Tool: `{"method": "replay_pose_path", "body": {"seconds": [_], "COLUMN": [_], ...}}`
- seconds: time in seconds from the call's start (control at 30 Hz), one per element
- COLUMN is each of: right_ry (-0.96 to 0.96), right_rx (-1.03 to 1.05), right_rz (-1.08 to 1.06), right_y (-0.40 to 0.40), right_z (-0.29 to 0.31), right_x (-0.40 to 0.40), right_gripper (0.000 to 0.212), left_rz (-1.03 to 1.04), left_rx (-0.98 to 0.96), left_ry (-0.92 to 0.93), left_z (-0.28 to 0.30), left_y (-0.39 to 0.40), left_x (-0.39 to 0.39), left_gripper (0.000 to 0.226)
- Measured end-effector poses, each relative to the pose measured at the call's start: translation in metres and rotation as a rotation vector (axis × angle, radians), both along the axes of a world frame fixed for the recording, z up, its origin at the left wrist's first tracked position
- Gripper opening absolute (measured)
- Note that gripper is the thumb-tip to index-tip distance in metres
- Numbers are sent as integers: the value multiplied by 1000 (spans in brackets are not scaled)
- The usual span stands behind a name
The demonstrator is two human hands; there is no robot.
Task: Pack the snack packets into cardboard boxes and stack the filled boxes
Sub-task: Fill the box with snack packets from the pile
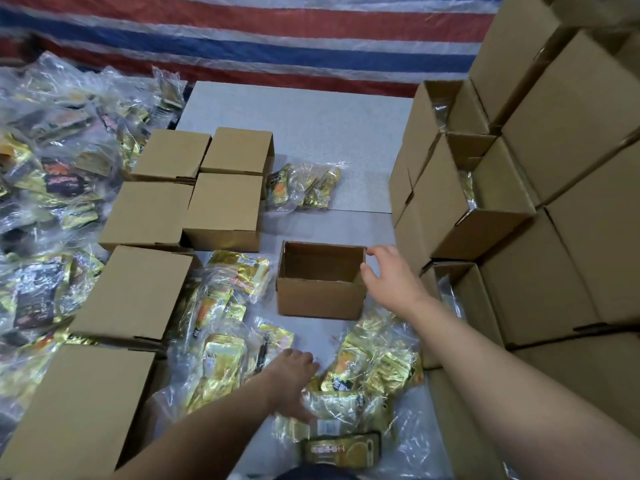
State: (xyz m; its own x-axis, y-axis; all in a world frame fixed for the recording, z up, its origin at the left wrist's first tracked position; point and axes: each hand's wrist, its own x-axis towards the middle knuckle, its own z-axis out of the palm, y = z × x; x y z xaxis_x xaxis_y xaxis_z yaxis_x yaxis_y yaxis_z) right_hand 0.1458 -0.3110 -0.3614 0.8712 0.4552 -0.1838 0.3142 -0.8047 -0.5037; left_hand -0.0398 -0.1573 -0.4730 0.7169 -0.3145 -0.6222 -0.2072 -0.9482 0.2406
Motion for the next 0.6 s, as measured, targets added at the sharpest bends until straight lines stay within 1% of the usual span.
{"method": "replay_pose_path", "body": {"seconds": [0.03, 0.1, 0.23, 0.37, 0.47, 0.53, 0.6], "right_ry": [-4, -8, 13, 17, 12, 19, 11], "right_rx": [0, -6, -22, -5, 42, 85, 128], "right_rz": [4, 9, 2, -2, -16, -17, -9], "right_y": [-3, -5, -8, -9, -7, -6, -5], "right_z": [0, 2, 2, 2, 0, -1, -3], "right_x": [-4, -10, -15, -17, -18, -19, -22], "right_gripper": [43, 43, 43, 41, 38, 35, 32], "left_rz": [-13, -31, -32, 78, 164, 189, 251], "left_rx": [16, 45, 101, -28, -125, -128, -116], "left_ry": [-5, -34, -53, -61, -15, -19, -59], "left_z": [-4, -7, -10, -10, -9, -6, 2], "left_y": [-3, -9, -14, -12, -2, 4, 9], "left_x": [-1, 0, 4, 2, -6, -10, -8], "left_gripper": [102, 104, 90, 79, 76, 76, 69]}}
